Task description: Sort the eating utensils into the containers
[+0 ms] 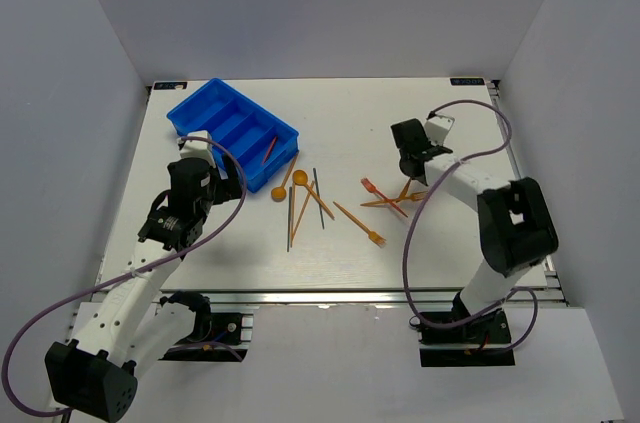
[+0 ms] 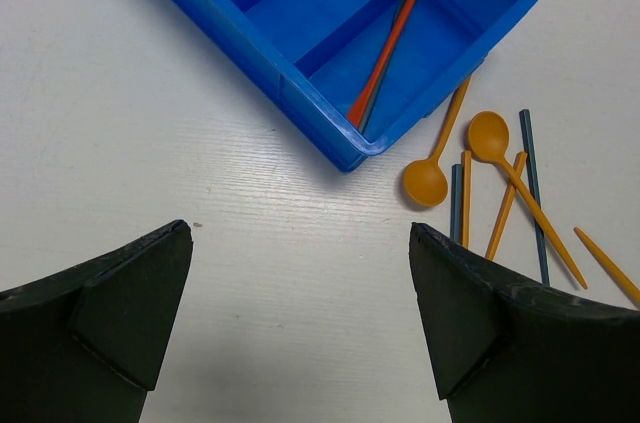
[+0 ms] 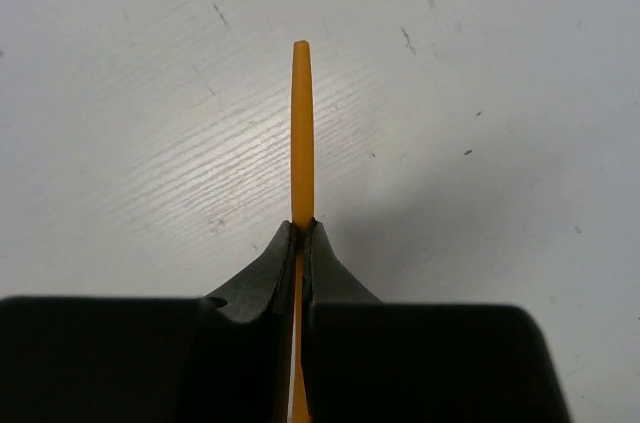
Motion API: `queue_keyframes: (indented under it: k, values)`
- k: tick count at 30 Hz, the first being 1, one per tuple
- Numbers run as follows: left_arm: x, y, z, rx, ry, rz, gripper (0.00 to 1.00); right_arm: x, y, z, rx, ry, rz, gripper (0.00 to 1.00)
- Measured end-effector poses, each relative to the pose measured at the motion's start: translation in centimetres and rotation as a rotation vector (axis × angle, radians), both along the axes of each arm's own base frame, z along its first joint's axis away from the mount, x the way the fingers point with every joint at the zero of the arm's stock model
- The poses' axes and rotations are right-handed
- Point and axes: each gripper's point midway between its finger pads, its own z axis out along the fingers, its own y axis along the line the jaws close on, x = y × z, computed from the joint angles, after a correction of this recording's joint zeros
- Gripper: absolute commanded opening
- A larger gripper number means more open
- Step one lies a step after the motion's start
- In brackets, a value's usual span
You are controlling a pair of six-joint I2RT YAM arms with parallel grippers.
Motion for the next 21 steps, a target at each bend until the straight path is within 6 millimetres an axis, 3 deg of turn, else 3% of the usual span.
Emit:
queue_keyframes:
  k: [4,9,14,16,21]
  values:
    - [0.0,0.0,0.0,-0.001,0.0,0.0,0.98,-0.6,0.0,4.3,0.011,-0.139,0.046,0.0]
    - [0.0,-0.2,0.1,-0.006,-0.004,-0.007,0.98,0.6,0.3,9.6,0.019,-0.307,0.081,0.0]
    - [0.2,-2.1,1.0,-0.079,-0.033,-0.089,0.98,0.7,1.2,10.4,0.021,-0.324,0.139,0.0]
    - [0.3,-4.4,1.9,-0.16,-0.057,-0.186,0.98,0.2,2.9,10.5,0.055,-0.315,0.204,0.0]
    - [-0.5,-11.4,4.9,-0.435,-0.141,-0.481,0.98,-3.5,11.3,13.8,0.258,-0.352,0.501,0.0]
